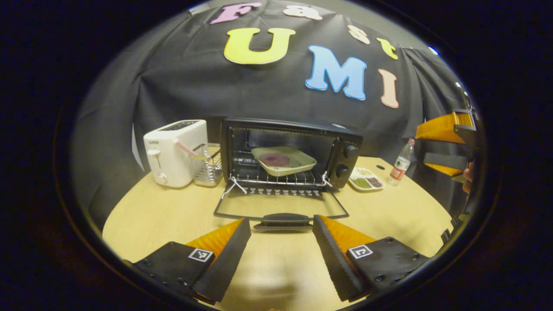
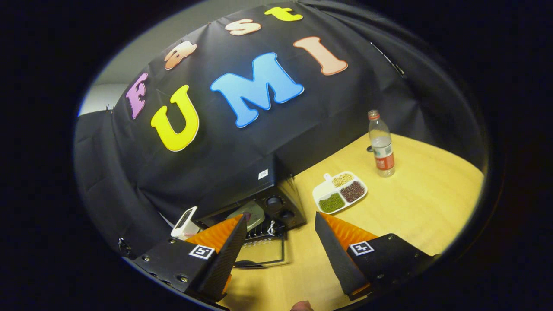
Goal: Open the electric oven with the left hand, put the food in, and close the electric oven.
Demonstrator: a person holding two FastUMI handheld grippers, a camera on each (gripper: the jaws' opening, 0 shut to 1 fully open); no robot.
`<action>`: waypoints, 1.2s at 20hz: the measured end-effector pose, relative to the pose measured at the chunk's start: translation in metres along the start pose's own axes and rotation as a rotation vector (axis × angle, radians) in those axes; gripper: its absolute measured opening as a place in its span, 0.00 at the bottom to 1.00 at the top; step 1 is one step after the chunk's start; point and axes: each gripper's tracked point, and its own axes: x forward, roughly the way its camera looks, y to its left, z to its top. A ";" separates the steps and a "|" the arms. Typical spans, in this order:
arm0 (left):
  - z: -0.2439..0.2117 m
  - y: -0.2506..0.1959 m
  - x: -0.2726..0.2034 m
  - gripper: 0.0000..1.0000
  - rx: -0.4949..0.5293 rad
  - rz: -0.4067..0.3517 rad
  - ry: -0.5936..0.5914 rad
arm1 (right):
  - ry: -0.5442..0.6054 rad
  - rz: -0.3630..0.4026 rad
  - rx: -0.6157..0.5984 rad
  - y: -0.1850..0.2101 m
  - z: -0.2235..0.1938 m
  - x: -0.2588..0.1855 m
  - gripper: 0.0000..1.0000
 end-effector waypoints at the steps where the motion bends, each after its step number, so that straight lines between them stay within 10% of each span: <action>1: -0.008 -0.002 0.007 0.98 0.012 -0.006 0.020 | -0.016 -0.015 -0.025 -0.007 0.004 -0.006 0.97; 8: -0.053 -0.015 0.046 0.98 0.030 -0.039 0.147 | -0.126 -0.107 -0.319 -0.033 0.023 -0.046 0.98; 24: -0.054 -0.008 0.078 0.97 0.029 0.030 0.122 | -0.167 -0.200 -0.447 -0.050 0.027 -0.066 0.98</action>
